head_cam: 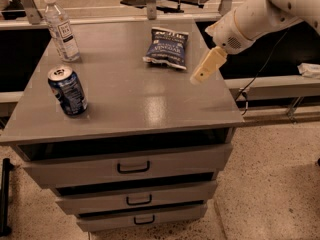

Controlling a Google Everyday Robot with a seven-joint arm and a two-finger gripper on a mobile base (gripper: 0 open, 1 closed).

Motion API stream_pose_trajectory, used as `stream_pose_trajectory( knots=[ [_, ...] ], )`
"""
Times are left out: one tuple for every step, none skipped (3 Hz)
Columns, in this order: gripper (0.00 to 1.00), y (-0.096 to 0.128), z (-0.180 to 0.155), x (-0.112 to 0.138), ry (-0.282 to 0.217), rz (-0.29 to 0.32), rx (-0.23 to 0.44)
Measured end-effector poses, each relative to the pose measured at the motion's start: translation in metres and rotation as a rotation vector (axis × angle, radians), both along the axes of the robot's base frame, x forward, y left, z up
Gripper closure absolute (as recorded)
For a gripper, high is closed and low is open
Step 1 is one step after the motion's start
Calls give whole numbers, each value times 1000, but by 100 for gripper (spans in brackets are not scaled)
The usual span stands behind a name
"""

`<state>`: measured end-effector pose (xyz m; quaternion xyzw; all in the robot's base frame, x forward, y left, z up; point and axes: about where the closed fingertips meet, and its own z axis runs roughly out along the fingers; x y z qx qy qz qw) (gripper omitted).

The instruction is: Move blue chip bag near blue plastic bottle

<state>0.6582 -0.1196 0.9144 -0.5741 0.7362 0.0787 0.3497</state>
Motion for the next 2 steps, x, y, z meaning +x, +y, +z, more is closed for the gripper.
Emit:
stream_pose_trajectory(
  knots=[
    [0,0,0,0,0,0,2],
    [0,5,-3,7,-4,-12,27]
  ],
)
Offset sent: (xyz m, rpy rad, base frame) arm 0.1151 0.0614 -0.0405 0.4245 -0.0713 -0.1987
